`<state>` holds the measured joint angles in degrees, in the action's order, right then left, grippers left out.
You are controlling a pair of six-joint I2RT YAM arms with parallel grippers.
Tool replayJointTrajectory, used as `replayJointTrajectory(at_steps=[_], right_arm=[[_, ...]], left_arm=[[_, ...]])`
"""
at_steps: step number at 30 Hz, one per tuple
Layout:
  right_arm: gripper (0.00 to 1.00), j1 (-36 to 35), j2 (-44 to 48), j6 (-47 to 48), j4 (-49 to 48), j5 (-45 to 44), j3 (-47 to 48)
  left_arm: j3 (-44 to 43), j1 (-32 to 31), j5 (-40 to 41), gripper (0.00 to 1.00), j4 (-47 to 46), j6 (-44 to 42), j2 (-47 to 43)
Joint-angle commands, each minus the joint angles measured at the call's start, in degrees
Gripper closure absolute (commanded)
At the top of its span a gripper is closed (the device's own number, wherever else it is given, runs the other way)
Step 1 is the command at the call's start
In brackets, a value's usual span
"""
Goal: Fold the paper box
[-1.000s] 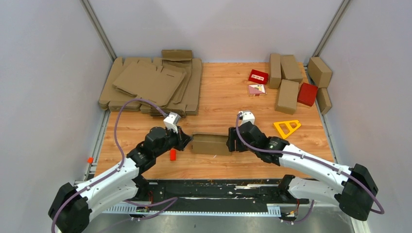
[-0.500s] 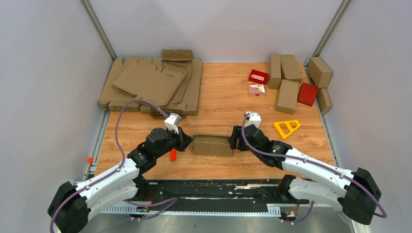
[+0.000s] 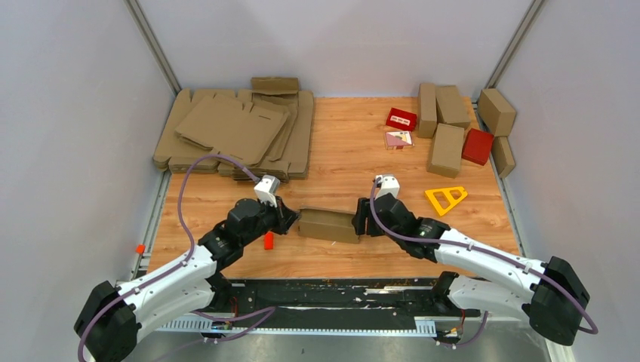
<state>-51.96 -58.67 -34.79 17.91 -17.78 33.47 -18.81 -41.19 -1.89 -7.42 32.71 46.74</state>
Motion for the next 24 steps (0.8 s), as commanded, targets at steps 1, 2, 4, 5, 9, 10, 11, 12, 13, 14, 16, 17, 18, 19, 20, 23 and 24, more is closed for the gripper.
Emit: replayJointTrajectory(at_steps=[1, 2, 4, 5, 9, 10, 11, 12, 13, 14, 16, 17, 18, 19, 20, 23, 24], right_arm=[[0.41, -0.40, -0.17, 4.00, 3.15, 0.99, -0.28], [0.42, -0.42, -0.05, 4.73, 3.18, 1.37, -0.07], [0.42, -0.46, -0.11, 6.06, 3.60, 2.05, 0.55], [0.43, -0.48, -0.12, 6.62, 4.09, 2.19, 0.94], [0.42, -0.50, -0.08, 8.10, 5.43, 2.42, 1.61], [0.42, -0.51, -0.10, 8.36, 5.46, 2.50, 1.60], [0.42, -0.48, -0.03, 8.65, 5.47, 2.69, 1.59], [0.42, -0.50, -0.16, 8.72, 5.54, 2.66, 1.64], [0.42, -0.51, -0.10, 8.72, 5.55, 2.66, 1.64], [0.42, -0.51, -0.15, 8.69, 5.55, 2.64, 1.70], [0.42, -0.51, -0.25, 8.76, 5.55, 2.73, 1.90], [0.42, -0.51, -0.27, 8.69, 5.55, 2.70, 1.98], [0.42, -0.51, -0.30, 8.68, 5.56, 2.78, 2.03], [0.42, -0.48, -0.30, 8.76, 5.56, 2.75, 2.03], [0.42, -0.50, -0.30, 8.69, 5.51, 2.73, 2.11], [0.42, -0.51, -0.16, 8.65, 5.55, 2.79, 2.24], [0.42, -0.51, -0.19, 8.70, 5.49, 2.85, 2.21]], left_arm=[[-2.90, -0.47, 0.31, 0.94, 0.32, 0.72, 0.43], [-3.24, -0.47, 0.31, 0.94, 0.79, 0.65, 0.61], [-4.44, -0.48, 0.50, 0.93, 2.23, 0.33, 0.89], [-4.87, -0.47, 0.64, 0.93, 2.95, 0.08, 0.95], [-7.68, -0.47, 1.08, 0.92, 6.40, -0.97, 1.61], [-8.26, -0.47, 1.24, 0.92, 7.04, -1.22, 1.90], [-8.74, -0.47, 1.39, 0.91, 8.35, -1.40, 2.21], [-9.00, -0.47, 1.51, 0.91, 9.03, -1.44, 2.45], [-9.05, -0.47, 1.32, 0.91, 9.28, -1.44, 2.88], [-9.05, -0.47, 1.15, 0.90, 9.26, -1.35, 3.20], [-8.90, -0.48, 1.29, 0.88, 9.33, -1.39, 3.65], [-8.76, -0.47, 1.48, 0.87, 9.21, -1.51, 3.68], [-8.64, -0.54, 1.68, 0.85, 9.22, -1.65, 3.70], [-8.55, -0.56, 1.71, 0.82, 9.28, -1.88, 3.66], [-8.53, -0.64, 1.79, 0.79, 9.52, -2.20, 3.71], [-8.37, -0.89, 3.24, 0.68, 9.68, -2.62, 3.82], [-8.35, -0.91, 3.29, 0.66, 9.43, -2.81, 4.06]])
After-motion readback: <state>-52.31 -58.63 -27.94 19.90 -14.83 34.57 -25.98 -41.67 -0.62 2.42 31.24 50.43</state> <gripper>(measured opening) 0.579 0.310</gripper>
